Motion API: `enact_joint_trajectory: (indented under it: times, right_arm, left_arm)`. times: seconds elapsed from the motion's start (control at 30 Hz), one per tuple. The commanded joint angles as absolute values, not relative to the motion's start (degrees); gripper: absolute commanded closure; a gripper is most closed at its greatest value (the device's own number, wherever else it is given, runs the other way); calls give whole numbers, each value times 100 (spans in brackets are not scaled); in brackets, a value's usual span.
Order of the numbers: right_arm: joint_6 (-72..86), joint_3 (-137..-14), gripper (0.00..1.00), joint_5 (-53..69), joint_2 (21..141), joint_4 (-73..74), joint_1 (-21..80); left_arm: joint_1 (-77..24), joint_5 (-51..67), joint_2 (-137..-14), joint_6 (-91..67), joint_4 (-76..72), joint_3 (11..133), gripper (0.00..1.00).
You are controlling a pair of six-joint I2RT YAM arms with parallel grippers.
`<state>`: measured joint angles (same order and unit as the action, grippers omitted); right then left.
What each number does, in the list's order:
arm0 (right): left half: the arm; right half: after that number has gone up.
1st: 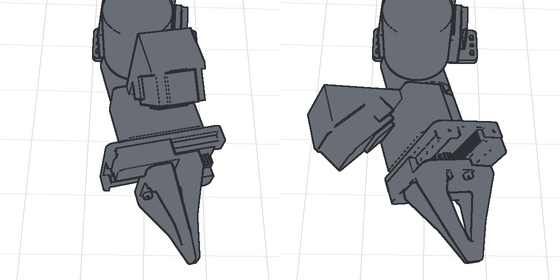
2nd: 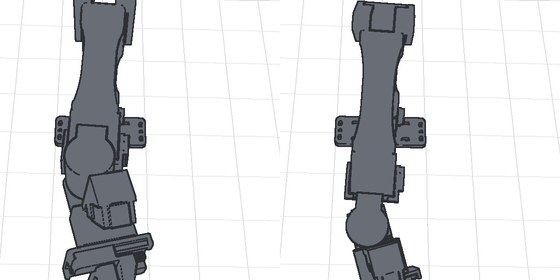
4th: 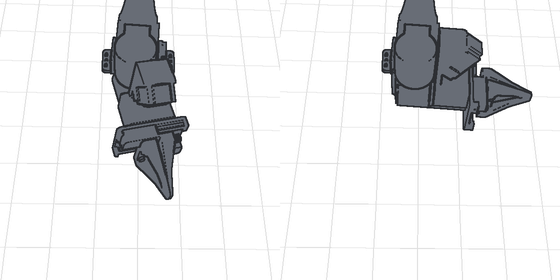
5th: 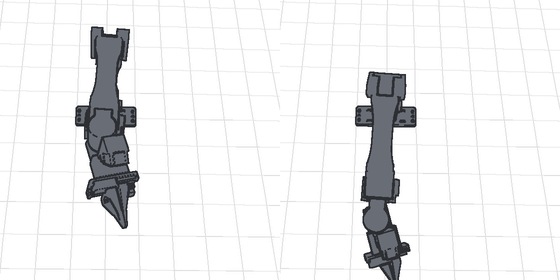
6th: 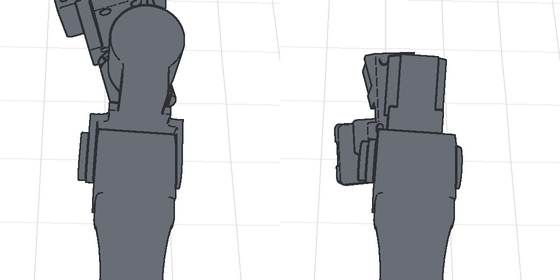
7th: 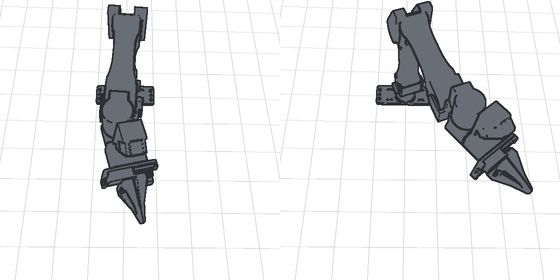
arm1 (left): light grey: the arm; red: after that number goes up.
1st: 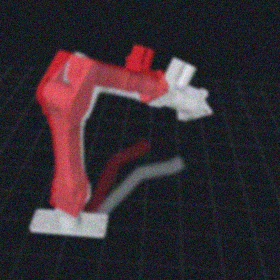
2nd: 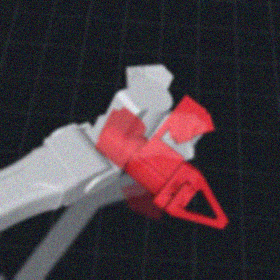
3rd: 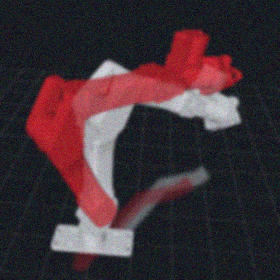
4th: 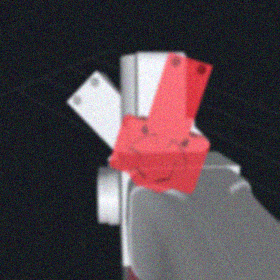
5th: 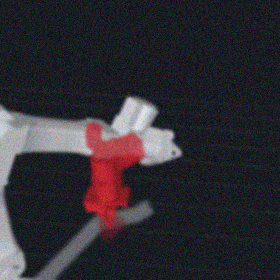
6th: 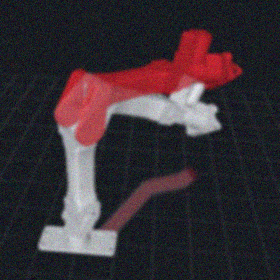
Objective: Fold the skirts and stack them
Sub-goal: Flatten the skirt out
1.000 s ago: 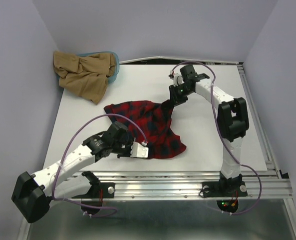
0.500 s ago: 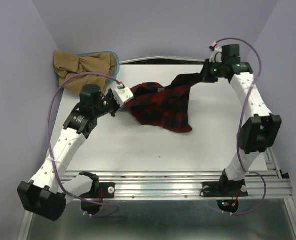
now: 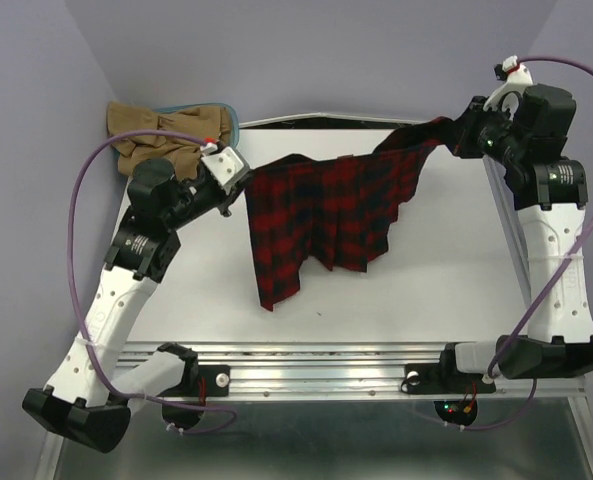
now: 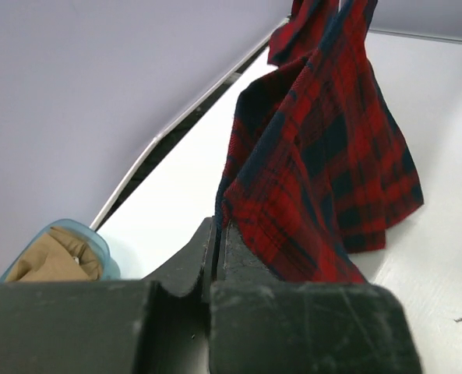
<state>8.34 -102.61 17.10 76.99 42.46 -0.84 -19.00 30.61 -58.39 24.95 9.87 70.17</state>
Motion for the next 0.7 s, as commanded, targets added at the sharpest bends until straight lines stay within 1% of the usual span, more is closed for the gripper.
enact_joint_trajectory:
  times: [0.0, 0.1, 0.2, 0.3, 0.33, 0.37, 0.43, 0.47, 0.5, 0.53, 0.57, 0.63, 0.67]
  right_arm:
    - [281, -9941, 99, -334, 7716, 3639, -624]
    - [448, -10019, 99, -290, 8006, 3639, -624]
    - [597, -10273, 99, -159, 8638, 3560, -624]
    - [694, -11089, 99, -88, 9525, 3516, -624]
    - [694, -11710, 99, -79, 9780, 3524, -624]
    - [738, -12038, 99, -53, 10269, 3542, -624]
    - [747, -12706, 99, -61, 10721, 3533, -624]
    - [773, -13040, 99, -53, 10931, 3525, -624]
    - [773, -13722, 99, -61, 11316, 3516, -624]
    - [773, -14068, 99, -122, 11477, 3455, -624]
    - [791, -14602, 99, -314, 11609, 3393, -624]
    - [826, -14818, 99, -483, 11725, 3148, -624]
    - [931, -14618, 99, -588, 11516, 2720, -624]
  left_arm:
    - [-1521, 1995, -5221, 2611, 1073, 6645, 100]
    - [-1521, 1987, -5466, 2374, 783, 6530, 100]
    - [-1521, 2013, -6045, 2277, 372, 6609, 100]
    - [-1521, 1917, -6845, 2250, -269, 6968, 100]
    - [-1521, 1751, -7317, 2215, -420, 7118, 100]
    - [-1503, 1662, -7582, 2206, -657, 7511, 100]
    - [-1442, 1547, -8092, 2128, -790, 8013, 100]
    - [-1372, 1590, -8573, 2066, -843, 8590, 100]
    - [-1232, 1687, -8796, 1909, -948, 8918, 100]
    - [-1170, 1740, -9189, 1820, -1010, 9208, 100]
    - [-1099, 1766, -9367, 1750, -1133, 9794, 100]
    - [-985, 1758, -9675, 1688, -1230, 10377, 100]
    - [-958, 1767, -9929, 1705, -1283, 10902, 100]
